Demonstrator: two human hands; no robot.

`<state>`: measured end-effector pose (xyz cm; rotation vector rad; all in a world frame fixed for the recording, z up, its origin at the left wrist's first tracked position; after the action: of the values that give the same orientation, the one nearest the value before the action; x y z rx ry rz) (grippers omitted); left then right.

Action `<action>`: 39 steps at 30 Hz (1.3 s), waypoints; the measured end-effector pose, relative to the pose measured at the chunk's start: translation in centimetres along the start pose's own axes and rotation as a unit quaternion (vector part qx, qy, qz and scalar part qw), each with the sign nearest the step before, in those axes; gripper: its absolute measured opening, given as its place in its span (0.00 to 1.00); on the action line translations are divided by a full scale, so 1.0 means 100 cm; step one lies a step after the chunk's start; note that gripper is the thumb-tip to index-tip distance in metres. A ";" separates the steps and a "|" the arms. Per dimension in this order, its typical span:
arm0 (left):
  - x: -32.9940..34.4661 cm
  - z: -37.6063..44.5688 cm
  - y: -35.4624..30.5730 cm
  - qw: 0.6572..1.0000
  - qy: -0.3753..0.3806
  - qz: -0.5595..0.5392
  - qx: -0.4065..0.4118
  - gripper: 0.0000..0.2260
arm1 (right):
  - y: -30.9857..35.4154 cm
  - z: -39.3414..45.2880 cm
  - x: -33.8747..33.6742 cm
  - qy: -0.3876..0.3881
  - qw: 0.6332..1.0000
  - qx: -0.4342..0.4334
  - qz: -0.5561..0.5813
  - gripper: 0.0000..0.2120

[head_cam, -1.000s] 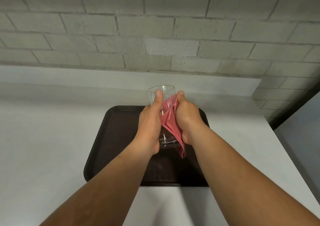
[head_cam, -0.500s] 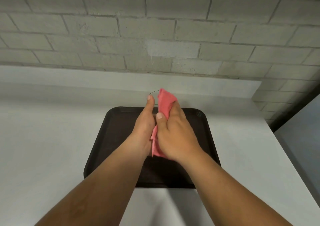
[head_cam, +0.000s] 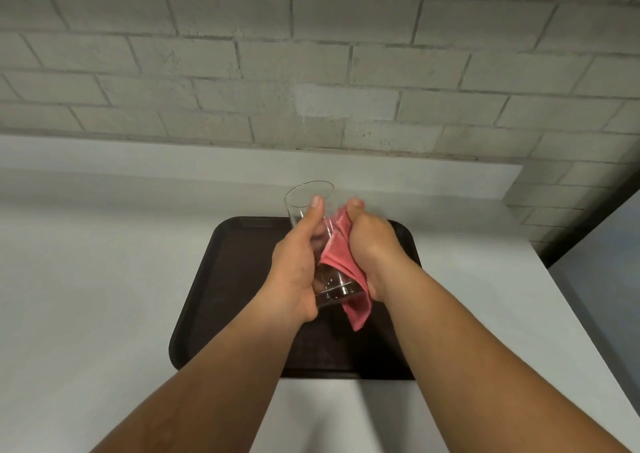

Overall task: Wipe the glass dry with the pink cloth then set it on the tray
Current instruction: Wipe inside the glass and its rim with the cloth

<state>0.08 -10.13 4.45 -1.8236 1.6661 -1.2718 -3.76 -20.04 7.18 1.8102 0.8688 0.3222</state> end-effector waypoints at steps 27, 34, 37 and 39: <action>-0.009 0.008 -0.015 0.971 -0.061 -0.177 -0.147 0.26 | -0.027 -0.031 0.001 0.030 0.814 -0.554 -0.170 0.36; -0.002 0.001 -0.005 0.971 -0.027 -0.184 -0.151 0.23 | -0.027 -0.023 -0.011 0.049 0.769 -0.629 -0.106 0.35; 0.006 0.000 -0.005 0.962 -0.006 -0.236 -0.140 0.32 | -0.024 -0.021 -0.007 -0.006 0.792 -0.608 -0.052 0.32; 0.010 0.000 -0.007 0.962 0.004 -0.248 -0.118 0.35 | -0.019 -0.023 -0.004 -0.040 0.821 -0.570 -0.012 0.30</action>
<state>0.41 -10.92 5.37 -2.4965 1.4641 -1.3048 -6.19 -18.36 6.47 0.6726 0.4367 0.5847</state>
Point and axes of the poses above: each hand's wrist, its own z-axis towards the middle knuckle, its own x-axis out of the palm, y = z × x, the point moved 3 cm from there along z, towards the middle knuckle, and after that the axes turned 14 degrees about -y, right-handed, at the moved point
